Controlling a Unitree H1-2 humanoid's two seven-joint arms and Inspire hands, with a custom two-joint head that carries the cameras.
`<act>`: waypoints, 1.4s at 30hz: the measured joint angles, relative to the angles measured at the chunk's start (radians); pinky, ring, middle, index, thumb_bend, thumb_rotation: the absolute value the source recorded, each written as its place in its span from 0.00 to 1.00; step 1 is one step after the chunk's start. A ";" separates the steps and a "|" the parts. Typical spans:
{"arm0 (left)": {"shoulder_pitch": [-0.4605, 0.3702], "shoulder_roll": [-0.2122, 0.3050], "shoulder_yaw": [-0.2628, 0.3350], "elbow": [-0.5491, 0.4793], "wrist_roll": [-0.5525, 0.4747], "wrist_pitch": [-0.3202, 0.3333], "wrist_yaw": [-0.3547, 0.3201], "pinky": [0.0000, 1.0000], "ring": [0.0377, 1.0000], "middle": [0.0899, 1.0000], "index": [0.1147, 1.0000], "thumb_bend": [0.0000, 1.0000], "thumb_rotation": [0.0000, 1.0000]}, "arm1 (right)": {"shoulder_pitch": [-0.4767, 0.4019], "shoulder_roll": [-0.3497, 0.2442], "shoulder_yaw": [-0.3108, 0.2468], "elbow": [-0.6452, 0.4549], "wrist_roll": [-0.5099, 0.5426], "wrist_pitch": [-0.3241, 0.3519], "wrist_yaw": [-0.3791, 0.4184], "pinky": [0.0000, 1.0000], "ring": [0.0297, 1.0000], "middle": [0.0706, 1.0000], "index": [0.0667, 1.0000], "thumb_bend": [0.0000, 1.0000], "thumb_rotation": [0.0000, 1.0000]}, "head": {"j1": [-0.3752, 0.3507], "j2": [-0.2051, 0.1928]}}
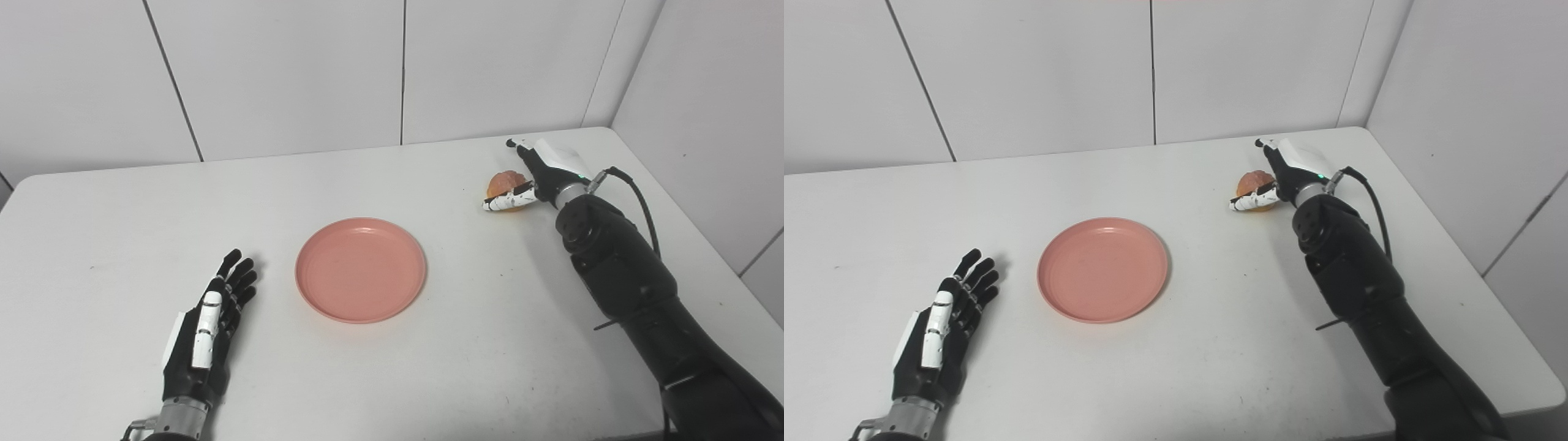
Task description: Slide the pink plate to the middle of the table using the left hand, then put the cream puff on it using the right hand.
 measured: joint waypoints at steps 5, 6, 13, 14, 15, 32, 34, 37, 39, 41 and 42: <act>0.007 0.000 0.001 -0.008 0.000 0.005 0.000 0.93 0.92 0.91 0.89 0.46 1.00 | -0.007 -0.001 0.009 0.038 0.013 -0.006 0.000 0.68 0.87 0.97 0.92 0.86 0.40 | 0.005 0.005; 0.009 0.000 0.001 -0.010 0.000 0.007 0.000 0.93 0.92 0.91 0.89 0.46 1.00 | -0.007 -0.001 0.010 0.045 0.016 -0.006 0.000 0.68 0.87 0.97 0.92 0.86 0.40 | 0.005 0.005; 0.011 0.000 0.002 -0.013 0.000 0.007 0.001 0.93 0.92 0.91 0.90 0.46 1.00 | -0.017 0.000 0.025 0.061 0.032 -0.006 0.000 0.68 0.87 0.97 0.93 0.86 0.39 | 0.006 0.011; 0.011 0.000 0.002 -0.013 0.000 0.007 0.001 0.93 0.92 0.91 0.90 0.46 1.00 | -0.022 0.000 0.030 0.070 0.033 -0.006 0.000 0.67 0.87 0.97 0.93 0.86 0.39 | 0.006 0.012; 0.011 0.000 0.002 -0.013 0.000 0.007 0.001 0.93 0.92 0.91 0.90 0.46 1.00 | -0.026 0.000 0.034 0.079 0.035 -0.006 0.001 0.65 0.86 0.97 0.93 0.86 0.38 | 0.006 0.012; 0.013 0.000 0.003 -0.016 0.000 0.009 0.001 0.93 0.92 0.91 0.89 0.47 1.00 | -0.068 0.001 0.049 0.161 0.072 -0.019 -0.030 0.55 0.77 0.93 0.91 0.84 0.29 | 0.011 0.021; 0.014 0.000 0.003 -0.017 0.000 0.010 0.001 0.93 0.92 0.91 0.89 0.47 1.00 | -0.073 0.002 0.049 0.172 0.076 -0.021 -0.036 0.53 0.75 0.91 0.91 0.83 0.29 | 0.012 0.023; 0.014 0.000 0.003 -0.022 0.000 0.013 0.001 0.93 0.92 0.91 0.89 0.47 1.00 | -0.084 0.006 0.049 0.194 0.082 -0.021 -0.047 0.46 0.60 0.72 0.86 0.81 0.20 | 0.012 0.023; 0.014 0.000 0.003 -0.024 0.001 0.014 0.001 0.93 0.92 0.91 0.89 0.47 1.00 | -0.089 0.009 0.049 0.210 0.081 -0.021 -0.068 0.37 0.45 0.56 0.80 0.74 0.13 | 0.014 0.026; 0.015 0.000 0.003 -0.025 0.001 0.015 0.001 0.93 0.92 0.91 0.89 0.47 1.00 | -0.100 0.009 0.051 0.228 0.080 -0.021 -0.078 0.37 0.44 0.53 0.72 0.70 0.12 | 0.014 0.026; 0.015 0.000 0.003 -0.026 0.001 0.015 0.001 0.93 0.92 0.91 0.89 0.47 1.00 | -0.105 0.009 0.057 0.238 0.080 -0.021 -0.079 0.36 0.43 0.51 0.70 0.69 0.12 | 0.014 0.026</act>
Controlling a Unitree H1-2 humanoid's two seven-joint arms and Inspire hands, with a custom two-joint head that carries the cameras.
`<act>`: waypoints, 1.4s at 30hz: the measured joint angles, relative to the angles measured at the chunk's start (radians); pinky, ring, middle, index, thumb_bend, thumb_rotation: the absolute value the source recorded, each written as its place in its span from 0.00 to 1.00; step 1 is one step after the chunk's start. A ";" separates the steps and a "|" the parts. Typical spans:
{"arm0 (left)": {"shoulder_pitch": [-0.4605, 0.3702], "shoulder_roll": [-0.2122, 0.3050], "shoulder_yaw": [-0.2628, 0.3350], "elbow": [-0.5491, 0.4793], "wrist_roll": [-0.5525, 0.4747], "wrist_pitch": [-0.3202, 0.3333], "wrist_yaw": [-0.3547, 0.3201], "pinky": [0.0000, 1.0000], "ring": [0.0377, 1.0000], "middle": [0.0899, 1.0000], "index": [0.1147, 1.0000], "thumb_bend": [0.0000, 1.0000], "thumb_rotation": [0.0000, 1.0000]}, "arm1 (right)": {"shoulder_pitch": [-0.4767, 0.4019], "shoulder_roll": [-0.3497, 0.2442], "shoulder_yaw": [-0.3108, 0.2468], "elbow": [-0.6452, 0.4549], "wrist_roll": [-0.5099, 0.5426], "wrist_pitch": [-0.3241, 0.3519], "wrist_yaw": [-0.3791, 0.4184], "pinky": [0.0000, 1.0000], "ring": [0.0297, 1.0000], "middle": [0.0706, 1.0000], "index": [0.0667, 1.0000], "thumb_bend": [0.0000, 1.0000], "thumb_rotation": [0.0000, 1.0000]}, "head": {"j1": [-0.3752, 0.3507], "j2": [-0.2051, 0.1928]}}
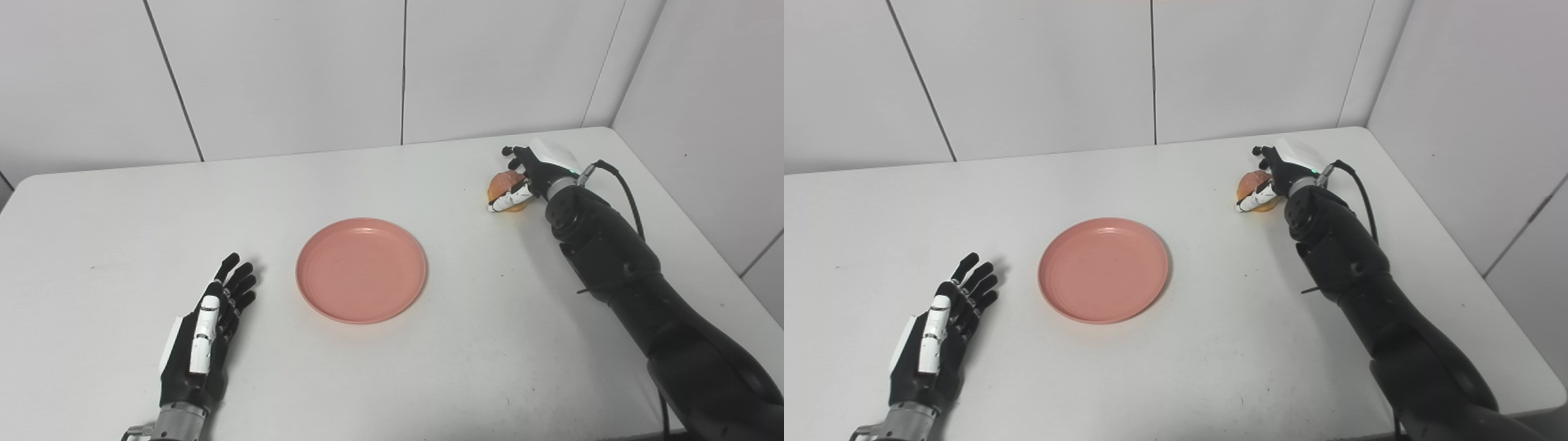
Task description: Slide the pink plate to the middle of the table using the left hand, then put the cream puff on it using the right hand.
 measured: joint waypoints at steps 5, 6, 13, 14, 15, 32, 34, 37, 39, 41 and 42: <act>0.000 0.000 0.001 -0.001 0.000 0.004 0.001 0.94 0.92 0.91 0.89 0.47 1.00 | -0.016 -0.008 0.031 0.035 -0.003 -0.005 -0.003 0.31 0.37 0.44 0.47 0.51 0.14 | 0.002 0.003; 0.000 0.000 0.001 -0.001 -0.001 0.004 0.001 0.94 0.92 0.91 0.89 0.48 1.00 | -0.018 -0.010 0.038 0.040 -0.005 -0.007 -0.002 0.31 0.36 0.44 0.46 0.50 0.14 | 0.000 0.005; 0.001 0.000 0.002 -0.002 0.000 0.007 0.001 0.93 0.92 0.91 0.89 0.48 1.00 | -0.024 -0.016 0.066 0.040 -0.021 -0.006 -0.002 0.30 0.35 0.41 0.45 0.50 0.14 | 0.002 0.008; 0.001 0.000 0.002 -0.002 0.000 0.010 0.001 0.93 0.92 0.91 0.89 0.48 1.00 | -0.024 -0.016 0.066 0.040 -0.021 -0.006 -0.003 0.30 0.35 0.41 0.45 0.50 0.14 | 0.005 0.008; 0.000 0.000 0.002 -0.002 0.000 0.011 0.001 0.94 0.92 0.91 0.89 0.48 1.00 | -0.024 -0.016 0.065 0.037 -0.021 -0.006 -0.003 0.31 0.36 0.42 0.45 0.50 0.14 | 0.006 0.009; 0.000 -0.004 -0.007 -0.009 0.002 0.014 0.010 0.92 0.91 0.90 0.88 0.47 1.00 | 0.036 -0.050 0.022 -0.380 -0.021 0.064 0.108 0.32 0.38 0.43 0.45 0.50 0.14 | 0.029 0.008; 0.000 -0.007 -0.010 -0.009 0.004 0.013 0.012 0.92 0.90 0.90 0.88 0.48 1.00 | 0.039 -0.049 0.020 -0.433 -0.021 0.069 0.122 0.34 0.40 0.44 0.45 0.50 0.14 | 0.034 0.008; 0.000 -0.019 -0.013 -0.009 0.006 0.013 0.023 0.93 0.91 0.90 0.88 0.47 1.00 | 0.047 -0.044 0.020 -0.519 -0.037 0.079 0.139 0.34 0.40 0.43 0.45 0.50 0.14 | 0.052 0.009; 0.000 -0.027 -0.018 -0.010 0.013 0.013 0.029 0.94 0.91 0.91 0.89 0.48 1.00 | 0.047 -0.038 0.020 -0.560 -0.046 0.090 0.168 0.32 0.38 0.42 0.45 0.50 0.14 | 0.058 0.011; 0.001 -0.032 -0.025 -0.013 0.024 0.011 0.033 0.94 0.92 0.91 0.89 0.48 1.00 | 0.048 -0.027 0.020 -0.606 -0.052 0.098 0.197 0.29 0.36 0.41 0.45 0.50 0.14 | 0.063 0.011; 0.002 -0.034 -0.028 -0.015 0.028 0.010 0.035 0.95 0.92 0.91 0.89 0.48 1.00 | 0.048 -0.016 0.020 -0.628 -0.056 0.100 0.210 0.29 0.36 0.41 0.45 0.50 0.14 | 0.063 0.011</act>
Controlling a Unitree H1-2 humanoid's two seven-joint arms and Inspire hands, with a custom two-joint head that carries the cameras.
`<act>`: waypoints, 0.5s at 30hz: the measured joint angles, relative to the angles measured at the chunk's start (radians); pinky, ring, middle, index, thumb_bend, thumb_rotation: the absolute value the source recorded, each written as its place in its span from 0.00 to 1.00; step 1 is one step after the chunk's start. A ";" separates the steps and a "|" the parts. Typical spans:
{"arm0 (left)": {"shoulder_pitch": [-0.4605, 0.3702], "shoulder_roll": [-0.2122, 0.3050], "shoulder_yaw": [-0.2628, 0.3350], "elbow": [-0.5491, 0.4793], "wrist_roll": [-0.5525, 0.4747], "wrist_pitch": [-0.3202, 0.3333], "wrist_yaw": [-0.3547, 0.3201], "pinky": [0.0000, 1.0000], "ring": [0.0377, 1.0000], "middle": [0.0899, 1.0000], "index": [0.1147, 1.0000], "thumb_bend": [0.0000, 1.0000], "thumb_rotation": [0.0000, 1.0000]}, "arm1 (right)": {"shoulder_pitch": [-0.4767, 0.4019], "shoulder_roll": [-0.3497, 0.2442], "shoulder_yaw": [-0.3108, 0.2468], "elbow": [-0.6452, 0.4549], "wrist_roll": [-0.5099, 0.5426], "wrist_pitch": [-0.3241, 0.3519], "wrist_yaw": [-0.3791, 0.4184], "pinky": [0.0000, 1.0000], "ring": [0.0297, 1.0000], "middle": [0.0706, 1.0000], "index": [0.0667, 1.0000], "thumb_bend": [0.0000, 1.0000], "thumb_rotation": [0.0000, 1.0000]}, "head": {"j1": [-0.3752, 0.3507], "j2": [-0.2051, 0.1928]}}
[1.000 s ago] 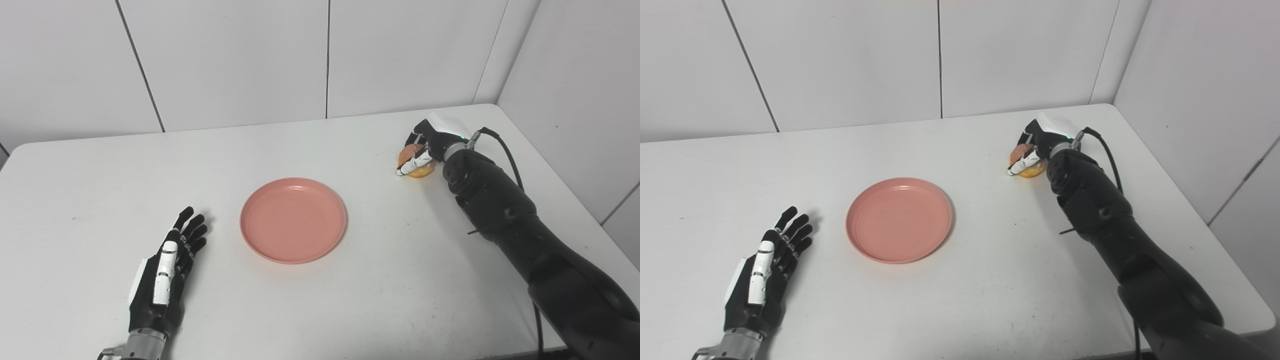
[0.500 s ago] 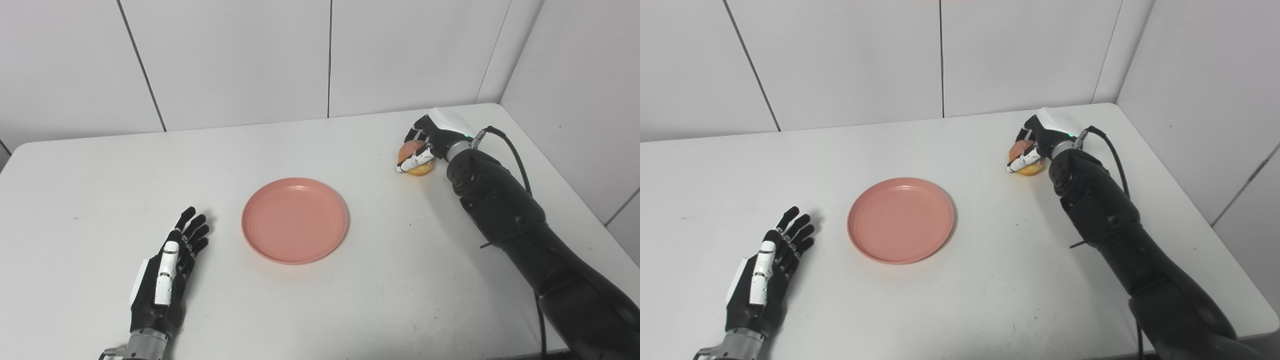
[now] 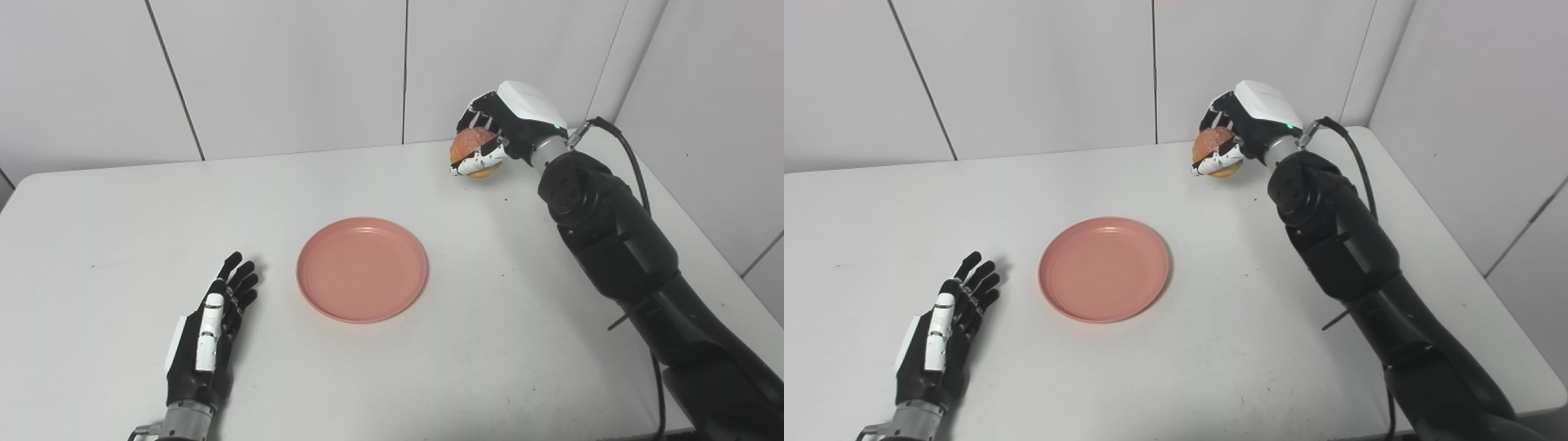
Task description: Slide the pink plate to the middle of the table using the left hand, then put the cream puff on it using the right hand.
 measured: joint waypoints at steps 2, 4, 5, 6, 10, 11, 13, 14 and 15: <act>0.004 -0.004 -0.005 -0.006 0.014 0.000 0.009 0.95 0.92 0.91 0.89 0.49 1.00 | 0.000 0.024 0.000 -0.041 -0.014 0.002 0.027 0.32 0.37 0.42 0.45 0.49 0.14 | 0.008 0.002; 0.008 -0.008 -0.009 -0.011 0.021 0.000 0.021 0.96 0.92 0.91 0.89 0.49 1.00 | 0.002 0.045 0.002 -0.069 -0.020 0.002 0.047 0.34 0.40 0.43 0.45 0.49 0.14 | 0.018 0.005; 0.010 -0.010 -0.010 -0.012 0.023 -0.001 0.027 0.96 0.92 0.91 0.90 0.50 1.00 | 0.003 0.051 0.005 -0.079 -0.021 0.002 0.049 0.35 0.40 0.44 0.45 0.49 0.14 | 0.026 0.006; 0.012 -0.013 -0.011 -0.013 0.032 -0.007 0.033 0.95 0.92 0.92 0.90 0.50 1.00 | 0.005 0.059 0.009 -0.099 -0.021 0.002 0.058 0.35 0.40 0.44 0.45 0.49 0.14 | 0.026 0.006; 0.018 -0.028 -0.016 -0.006 0.054 -0.042 0.054 0.94 0.92 0.92 0.91 0.50 1.00 | 0.007 0.089 0.023 -0.138 -0.018 0.001 0.073 0.34 0.39 0.43 0.45 0.49 0.14 | 0.052 0.011; 0.019 -0.029 -0.021 -0.001 0.069 -0.056 0.063 0.93 0.92 0.92 0.91 0.50 1.00 | 0.007 0.095 0.026 -0.143 -0.015 0.001 0.078 0.34 0.39 0.43 0.45 0.49 0.14 | 0.067 0.014; 0.021 -0.030 -0.028 -0.001 0.104 -0.066 0.076 0.92 0.91 0.91 0.90 0.51 1.00 | 0.007 0.106 0.034 -0.151 -0.007 -0.002 0.084 0.33 0.38 0.43 0.45 0.50 0.14 | 0.083 0.017; 0.023 -0.032 -0.033 -0.001 0.120 -0.068 0.084 0.92 0.91 0.91 0.90 0.51 1.00 | 0.007 0.112 0.039 -0.152 -0.006 -0.005 0.085 0.32 0.38 0.43 0.45 0.50 0.14 | 0.098 0.020; 0.024 -0.033 -0.038 -0.001 0.133 -0.070 0.089 0.92 0.91 0.91 0.90 0.51 1.00 | 0.007 0.118 0.047 -0.152 -0.006 -0.007 0.086 0.32 0.38 0.43 0.45 0.50 0.14 | 0.098 0.020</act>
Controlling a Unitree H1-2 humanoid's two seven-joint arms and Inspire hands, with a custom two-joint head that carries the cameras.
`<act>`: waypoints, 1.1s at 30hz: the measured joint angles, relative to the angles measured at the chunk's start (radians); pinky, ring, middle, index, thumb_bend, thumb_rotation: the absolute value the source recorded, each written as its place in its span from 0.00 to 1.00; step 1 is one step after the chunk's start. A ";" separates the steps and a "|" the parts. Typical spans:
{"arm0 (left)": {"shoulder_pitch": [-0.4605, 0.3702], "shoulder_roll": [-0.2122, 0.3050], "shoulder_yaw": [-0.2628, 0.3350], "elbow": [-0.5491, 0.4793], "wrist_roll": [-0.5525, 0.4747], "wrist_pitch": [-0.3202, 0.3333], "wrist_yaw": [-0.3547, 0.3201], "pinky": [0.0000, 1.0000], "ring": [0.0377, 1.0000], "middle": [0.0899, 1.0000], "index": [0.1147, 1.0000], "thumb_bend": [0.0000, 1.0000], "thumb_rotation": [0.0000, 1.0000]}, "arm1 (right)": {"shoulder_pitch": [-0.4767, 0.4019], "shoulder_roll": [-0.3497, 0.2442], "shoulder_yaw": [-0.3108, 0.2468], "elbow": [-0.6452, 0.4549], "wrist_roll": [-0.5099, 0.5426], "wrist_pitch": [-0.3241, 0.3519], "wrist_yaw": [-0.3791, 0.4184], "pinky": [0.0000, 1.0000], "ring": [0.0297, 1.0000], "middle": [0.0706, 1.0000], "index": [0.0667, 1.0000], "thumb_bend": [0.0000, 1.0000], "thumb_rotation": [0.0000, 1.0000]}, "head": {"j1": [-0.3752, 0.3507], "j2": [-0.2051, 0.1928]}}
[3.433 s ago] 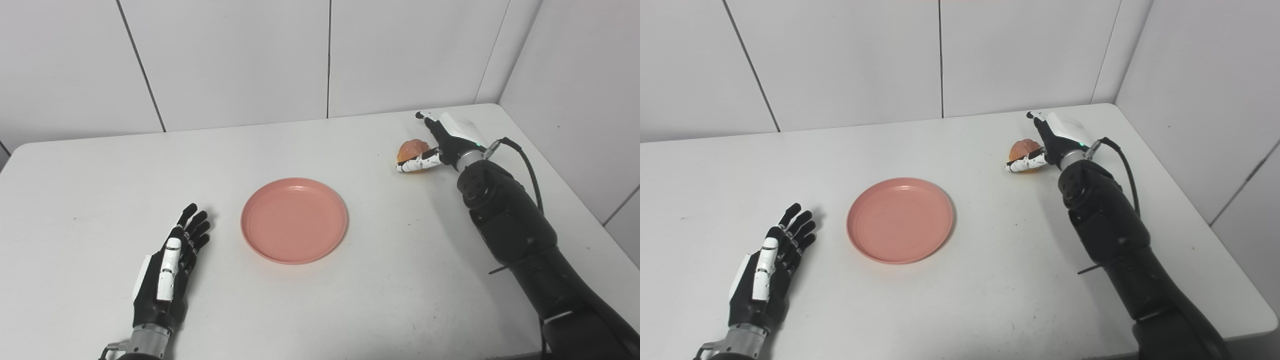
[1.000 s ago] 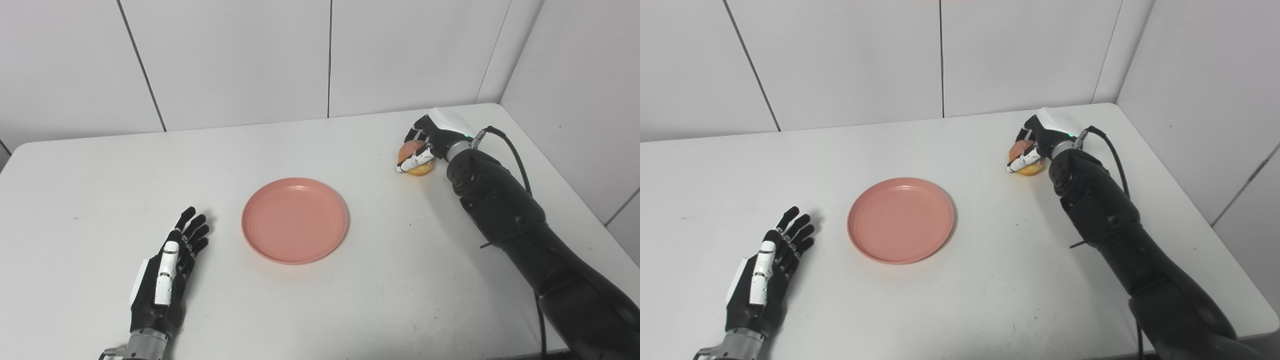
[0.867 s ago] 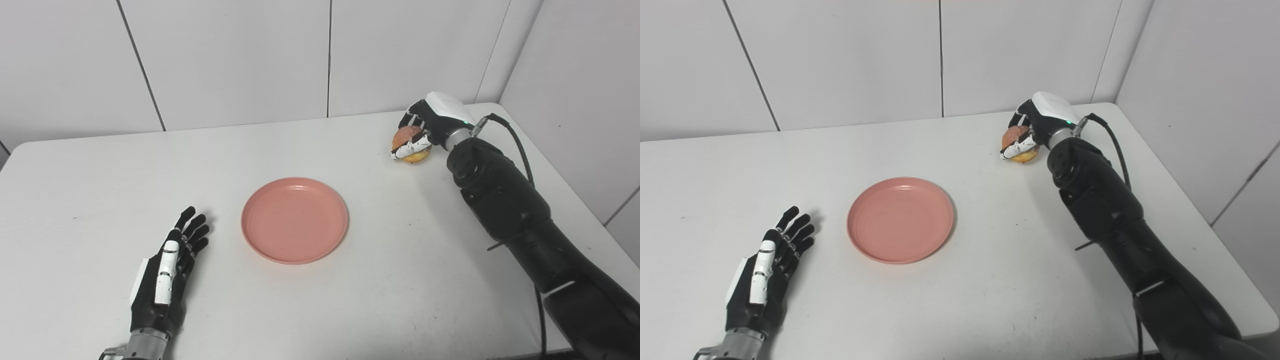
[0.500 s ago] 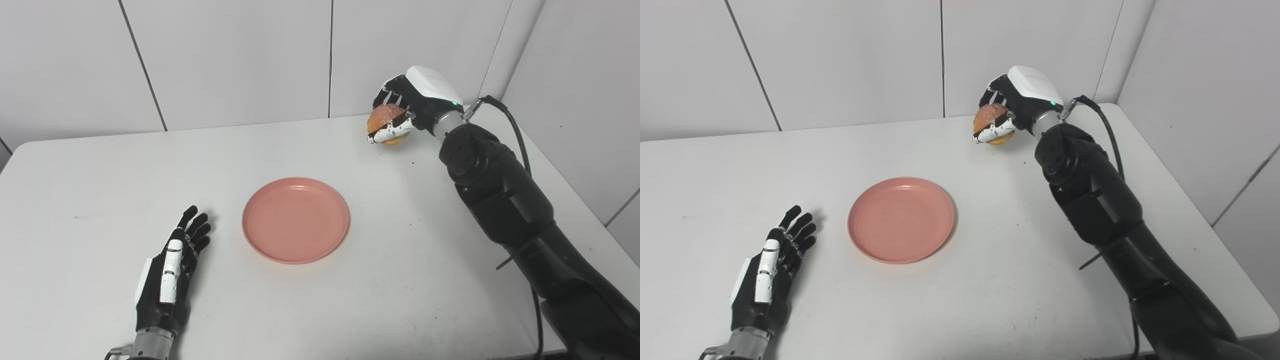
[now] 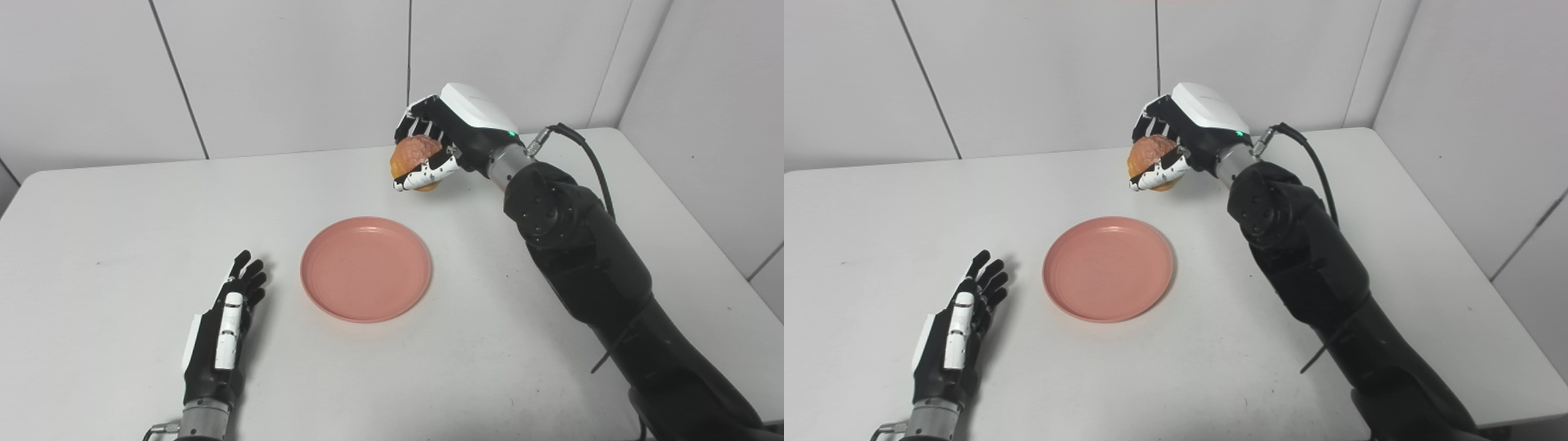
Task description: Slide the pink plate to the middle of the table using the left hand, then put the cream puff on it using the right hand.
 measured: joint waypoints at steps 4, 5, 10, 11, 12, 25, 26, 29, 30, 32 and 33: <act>0.003 -0.006 -0.020 -0.002 0.040 -0.002 0.024 0.93 0.92 0.92 0.91 0.52 1.00 | 0.001 0.020 0.036 0.003 -0.016 -0.002 0.001 0.32 0.37 0.43 0.45 0.50 0.14 | 0.035 0.008; 0.004 -0.008 -0.025 -0.003 0.043 -0.002 0.030 0.92 0.91 0.91 0.91 0.53 1.00 | 0.001 0.025 0.044 0.006 -0.019 -0.002 0.001 0.32 0.37 0.43 0.45 0.50 0.14 | 0.035 0.008; 0.006 -0.029 -0.049 -0.026 0.084 -0.001 0.055 0.91 0.92 0.91 0.91 0.52 1.00 | 0.018 0.055 0.066 0.033 -0.012 -0.017 0.003 0.30 0.36 0.41 0.45 0.50 0.14 | 0.089 0.021; 0.006 -0.035 -0.051 -0.028 0.090 -0.001 0.060 0.91 0.91 0.91 0.90 0.51 1.00 | 0.026 0.061 0.070 0.034 -0.010 -0.019 0.003 0.31 0.36 0.41 0.45 0.50 0.14 | 0.101 0.026; 0.007 -0.041 -0.053 -0.029 0.103 0.001 0.065 0.90 0.91 0.91 0.90 0.50 1.00 | 0.032 0.065 0.074 0.035 -0.006 -0.021 0.003 0.31 0.37 0.42 0.45 0.50 0.14 | 0.112 0.031; 0.011 -0.061 -0.078 -0.067 0.161 0.052 0.081 0.90 0.92 0.91 0.90 0.49 1.00 | 0.072 0.097 0.127 0.115 -0.035 -0.071 -0.011 0.31 0.38 0.43 0.45 0.50 0.14 | 0.143 0.048; 0.011 -0.061 -0.079 -0.068 0.161 0.054 0.081 0.90 0.92 0.91 0.90 0.49 1.00 | 0.072 0.100 0.132 0.126 -0.038 -0.077 -0.016 0.31 0.38 0.43 0.45 0.50 0.14 | 0.147 0.052; 0.012 -0.062 -0.080 -0.077 0.166 0.056 0.082 0.90 0.91 0.90 0.89 0.48 1.00 | 0.083 0.108 0.148 0.154 -0.046 -0.086 -0.024 0.32 0.38 0.43 0.45 0.50 0.14 | 0.152 0.055; 0.011 -0.062 -0.080 -0.080 0.168 0.057 0.084 0.90 0.91 0.90 0.89 0.48 1.00 | 0.088 0.110 0.150 0.166 -0.046 -0.092 -0.025 0.32 0.38 0.43 0.45 0.50 0.14 | 0.152 0.055; 0.012 -0.063 -0.081 -0.084 0.171 0.058 0.085 0.89 0.91 0.90 0.89 0.49 1.00 | 0.097 0.113 0.153 0.193 -0.046 -0.104 -0.028 0.32 0.38 0.43 0.45 0.50 0.14 | 0.156 0.058; 0.011 -0.064 -0.082 -0.084 0.171 0.059 0.085 0.89 0.91 0.90 0.89 0.49 1.00 | 0.099 0.115 0.154 0.207 -0.047 -0.106 -0.031 0.33 0.39 0.44 0.45 0.50 0.14 | 0.156 0.058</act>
